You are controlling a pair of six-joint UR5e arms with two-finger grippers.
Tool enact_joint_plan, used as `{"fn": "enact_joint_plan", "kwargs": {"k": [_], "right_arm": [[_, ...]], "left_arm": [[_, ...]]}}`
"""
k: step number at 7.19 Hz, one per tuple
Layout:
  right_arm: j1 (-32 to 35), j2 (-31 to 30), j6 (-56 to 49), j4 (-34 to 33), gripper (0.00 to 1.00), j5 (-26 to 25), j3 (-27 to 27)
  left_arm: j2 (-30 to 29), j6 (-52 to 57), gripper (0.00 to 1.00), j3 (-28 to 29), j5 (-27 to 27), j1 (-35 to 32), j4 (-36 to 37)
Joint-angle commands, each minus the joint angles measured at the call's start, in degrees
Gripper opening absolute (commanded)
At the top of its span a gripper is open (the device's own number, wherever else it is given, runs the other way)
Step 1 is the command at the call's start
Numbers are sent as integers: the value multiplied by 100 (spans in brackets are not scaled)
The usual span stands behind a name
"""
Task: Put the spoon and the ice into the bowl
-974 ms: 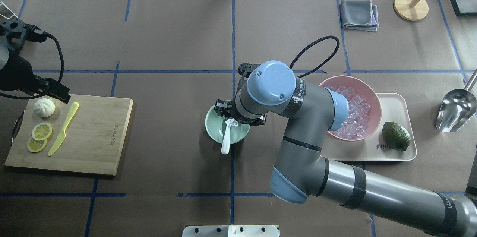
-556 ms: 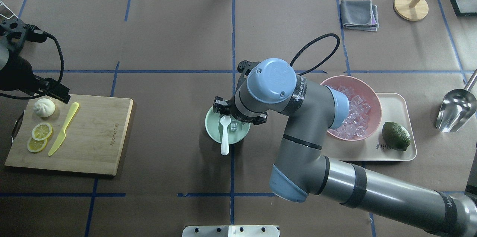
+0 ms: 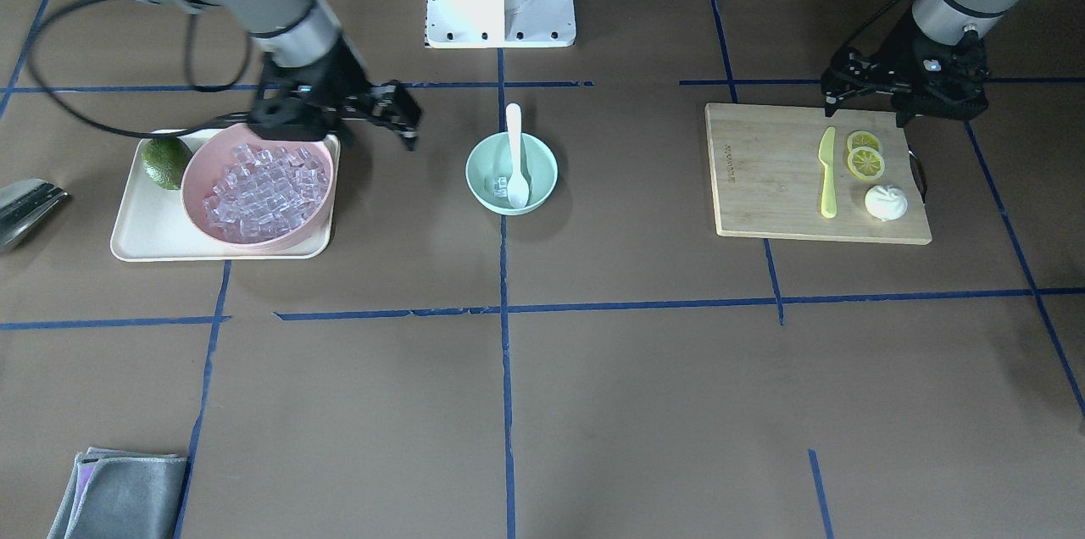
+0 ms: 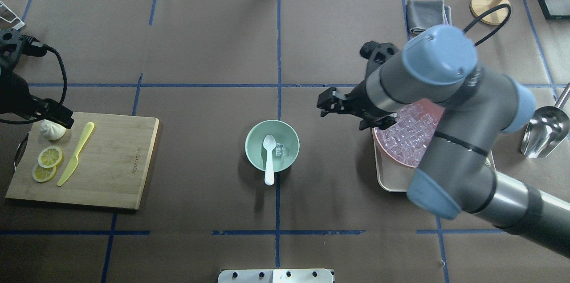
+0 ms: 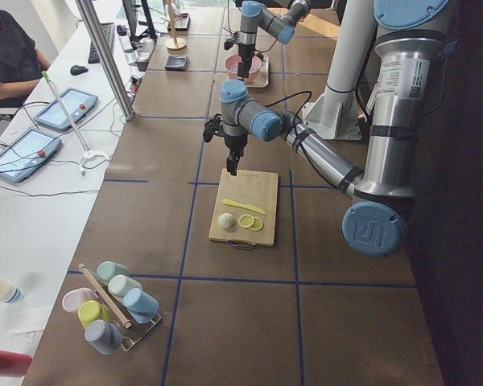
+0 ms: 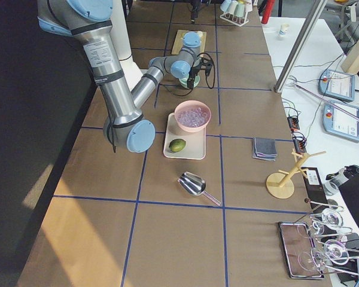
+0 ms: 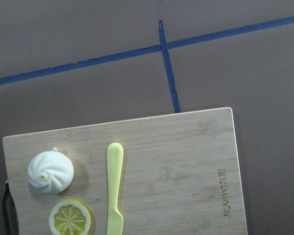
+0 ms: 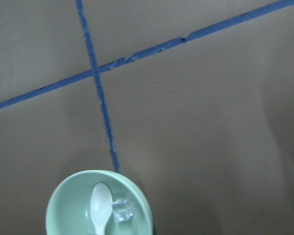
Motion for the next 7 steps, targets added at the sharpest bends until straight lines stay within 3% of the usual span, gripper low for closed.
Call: {"fn": "enact_joint_plan", "kwargs": {"k": [1,2,4,6,7], "right_arm": [[1240,-1555,-2338,26,99,852,323],[1854,-2084,-3682,-35,99,950,254],[3111,-2711,-5970,-44,99,1143,-402],[4001,-2758,-7505,-53,99,1241,-1246],[4318,-2714,-7980,-201,99,1241,-1502]], "left_arm": [[321,787,99,64,-105,-457,7],[479,1235,99,169,-401,-773,7],[655,2524,99,711,-745,-1694,34],[656,3914,100,1633,-888,-2880,86],[613,4033,100,1890,-1044,-3199,112]]}}
